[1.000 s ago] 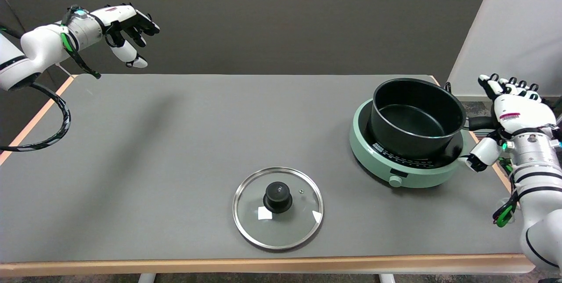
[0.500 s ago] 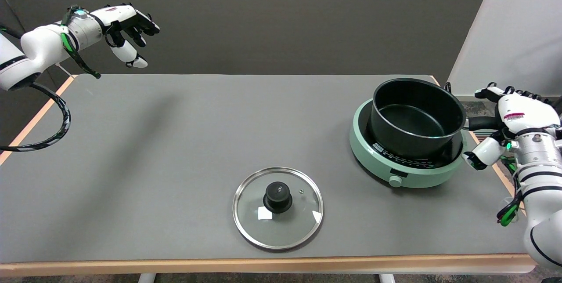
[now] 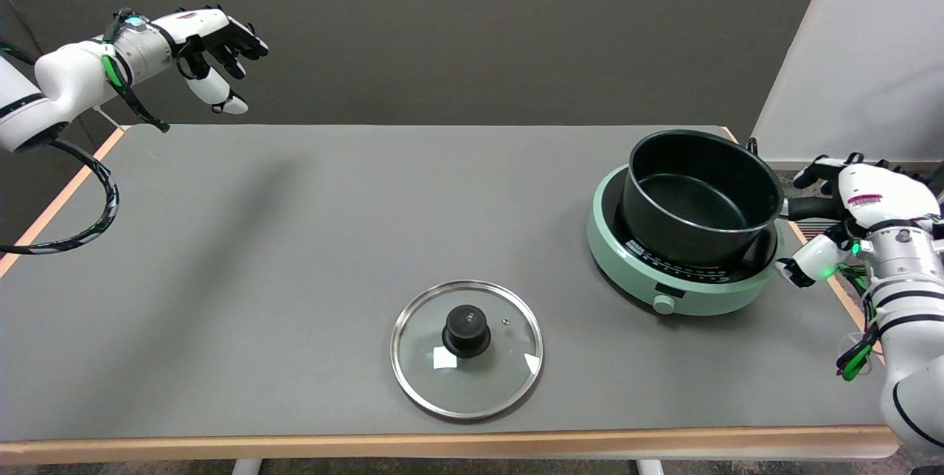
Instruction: Pick up the pot.
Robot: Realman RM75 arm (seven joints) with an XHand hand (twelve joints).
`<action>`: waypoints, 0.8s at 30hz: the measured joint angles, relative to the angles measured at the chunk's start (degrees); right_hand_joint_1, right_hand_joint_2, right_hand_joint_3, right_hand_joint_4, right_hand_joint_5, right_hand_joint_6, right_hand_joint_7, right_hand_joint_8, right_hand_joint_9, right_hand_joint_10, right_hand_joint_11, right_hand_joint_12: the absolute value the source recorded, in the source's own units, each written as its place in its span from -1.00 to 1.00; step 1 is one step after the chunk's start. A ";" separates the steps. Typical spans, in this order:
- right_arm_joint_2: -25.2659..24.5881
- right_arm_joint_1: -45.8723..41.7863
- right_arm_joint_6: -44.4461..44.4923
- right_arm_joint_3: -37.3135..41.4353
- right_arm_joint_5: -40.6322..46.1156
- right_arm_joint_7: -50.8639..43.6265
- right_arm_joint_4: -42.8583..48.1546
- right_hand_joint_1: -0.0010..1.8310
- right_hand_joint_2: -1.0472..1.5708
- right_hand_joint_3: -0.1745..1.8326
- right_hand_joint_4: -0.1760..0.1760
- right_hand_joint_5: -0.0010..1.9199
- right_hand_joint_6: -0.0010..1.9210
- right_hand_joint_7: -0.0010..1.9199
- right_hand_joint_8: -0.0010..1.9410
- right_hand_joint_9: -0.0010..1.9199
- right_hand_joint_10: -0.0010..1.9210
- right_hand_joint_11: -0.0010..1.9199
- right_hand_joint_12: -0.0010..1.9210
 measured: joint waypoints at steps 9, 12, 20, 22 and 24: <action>0.38 0.04 0.02 -0.18 2.04 -0.92 -0.59 0.35 -0.53 0.48 0.25 -0.02 -0.02 -0.02 -0.03 -0.02 -0.02 -0.02 -0.02; 0.73 0.17 0.02 -0.32 2.52 -1.11 -0.70 0.37 -0.50 0.33 0.15 0.04 0.04 0.04 0.03 0.04 0.04 0.04 0.04; 1.69 0.57 -0.06 -0.70 3.91 -1.35 -0.84 0.30 -0.32 0.35 -0.56 0.61 0.60 0.61 0.59 0.61 0.60 0.61 0.60; 1.89 0.65 -0.08 -0.74 4.30 -1.37 -0.89 0.28 -0.31 0.34 -0.57 0.64 0.63 0.64 0.62 0.64 0.63 0.64 0.63; 2.05 0.72 -0.18 -0.80 4.69 -1.38 -0.92 0.27 -0.30 0.33 -0.56 0.66 0.66 0.66 0.65 0.66 0.66 0.66 0.66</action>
